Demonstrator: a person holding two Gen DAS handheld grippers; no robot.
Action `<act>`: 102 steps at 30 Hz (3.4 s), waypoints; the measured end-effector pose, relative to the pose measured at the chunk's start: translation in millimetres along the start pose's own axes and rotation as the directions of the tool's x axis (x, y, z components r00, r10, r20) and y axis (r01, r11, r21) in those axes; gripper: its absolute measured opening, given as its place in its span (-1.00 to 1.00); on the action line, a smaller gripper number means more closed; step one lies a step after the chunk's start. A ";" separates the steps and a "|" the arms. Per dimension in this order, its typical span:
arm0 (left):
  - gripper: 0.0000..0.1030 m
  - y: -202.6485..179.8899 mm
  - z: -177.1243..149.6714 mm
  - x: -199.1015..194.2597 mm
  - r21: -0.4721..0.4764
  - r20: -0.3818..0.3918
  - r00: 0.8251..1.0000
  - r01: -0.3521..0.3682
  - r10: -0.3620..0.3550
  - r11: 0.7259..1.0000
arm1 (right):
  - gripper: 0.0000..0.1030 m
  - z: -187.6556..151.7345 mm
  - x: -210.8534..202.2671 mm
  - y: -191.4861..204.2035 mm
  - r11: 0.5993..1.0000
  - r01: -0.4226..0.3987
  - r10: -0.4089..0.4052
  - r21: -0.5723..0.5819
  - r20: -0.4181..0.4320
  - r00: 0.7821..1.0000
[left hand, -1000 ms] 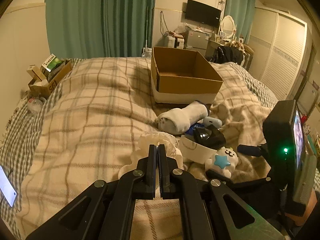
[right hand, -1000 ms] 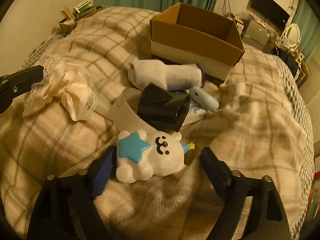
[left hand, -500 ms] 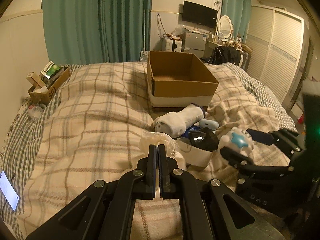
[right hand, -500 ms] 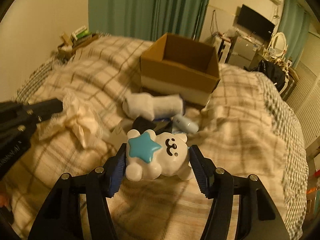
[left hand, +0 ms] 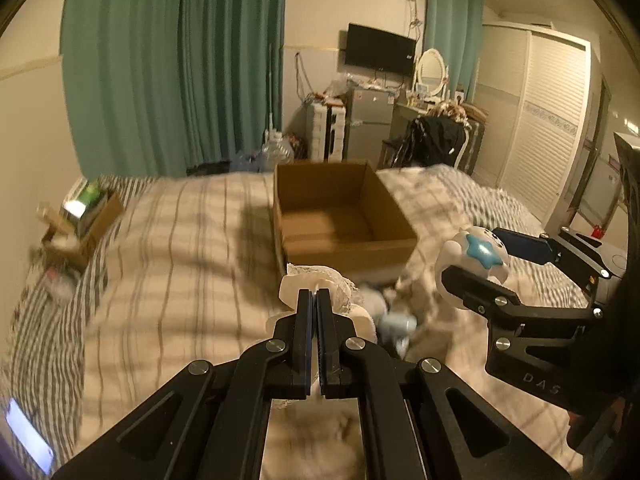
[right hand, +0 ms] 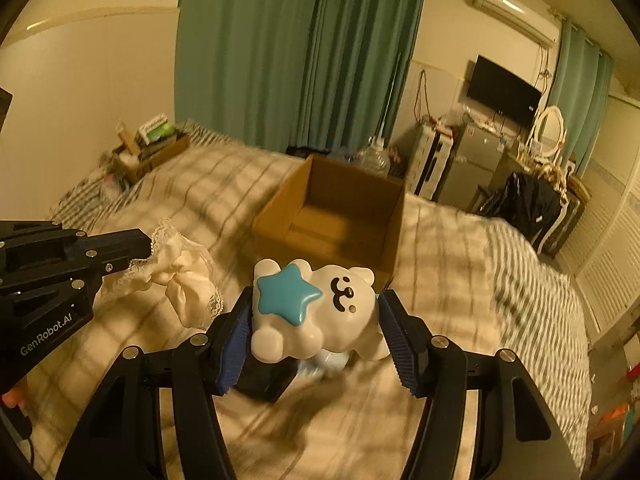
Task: Organize objects
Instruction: 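Carry both held items over the cardboard box and open both tools, then withdraw both tools from the box back toward the items, then grasp the black square case with the right tool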
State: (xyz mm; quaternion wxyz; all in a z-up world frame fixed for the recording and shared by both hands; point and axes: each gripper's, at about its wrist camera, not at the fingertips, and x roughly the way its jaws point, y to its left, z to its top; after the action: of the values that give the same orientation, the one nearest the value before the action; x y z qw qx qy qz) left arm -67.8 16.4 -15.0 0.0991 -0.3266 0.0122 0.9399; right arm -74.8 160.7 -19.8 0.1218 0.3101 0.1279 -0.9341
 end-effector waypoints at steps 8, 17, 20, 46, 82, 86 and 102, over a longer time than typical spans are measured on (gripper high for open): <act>-0.96 -1.3 71.4 48.6 0.044 0.072 0.997 -0.031 0.028 0.999 | 0.17 62.2 32.1 -43.7 0.999 0.028 -0.029 0.017 0.040 0.999; -0.96 -3.8 116.9 129.1 0.066 0.052 0.998 -0.039 0.036 0.997 | 0.17 111.1 107.3 -72.9 0.999 0.029 -0.029 0.025 0.014 0.999; -0.96 -0.4 118.3 160.3 0.048 0.018 0.999 -0.034 0.033 0.998 | 0.16 115.0 139.0 -76.1 0.999 0.015 -0.015 0.028 -0.017 1.000; 0.69 15.0 82.6 171.9 0.004 -0.028 1.000 -0.003 0.003 1.000 | 0.76 84.5 144.2 -98.3 0.988 0.013 -0.012 0.154 -0.008 1.000; 0.87 30.8 -75.6 38.1 -0.055 -0.049 0.984 -0.175 0.172 0.983 | 0.76 -68.0 50.2 13.1 0.994 0.031 -0.014 0.105 -0.164 0.986; 0.87 36.9 -84.6 51.5 -0.076 -0.101 0.978 -0.190 0.182 0.979 | 0.76 -71.8 65.6 14.7 0.991 0.008 0.020 0.135 -0.201 0.979; 0.88 48.8 -89.5 57.8 -0.133 -0.127 0.975 -0.198 0.182 0.971 | -0.06 -81.7 116.9 38.7 0.983 -0.102 0.146 0.150 -0.323 0.935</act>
State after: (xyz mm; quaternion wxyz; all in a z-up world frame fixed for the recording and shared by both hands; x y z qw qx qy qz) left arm -66.9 -29.0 -123.0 -0.0162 -0.3835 -0.0192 0.9232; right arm -109.1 132.8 -160.8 0.1367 0.4781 0.0653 -0.8651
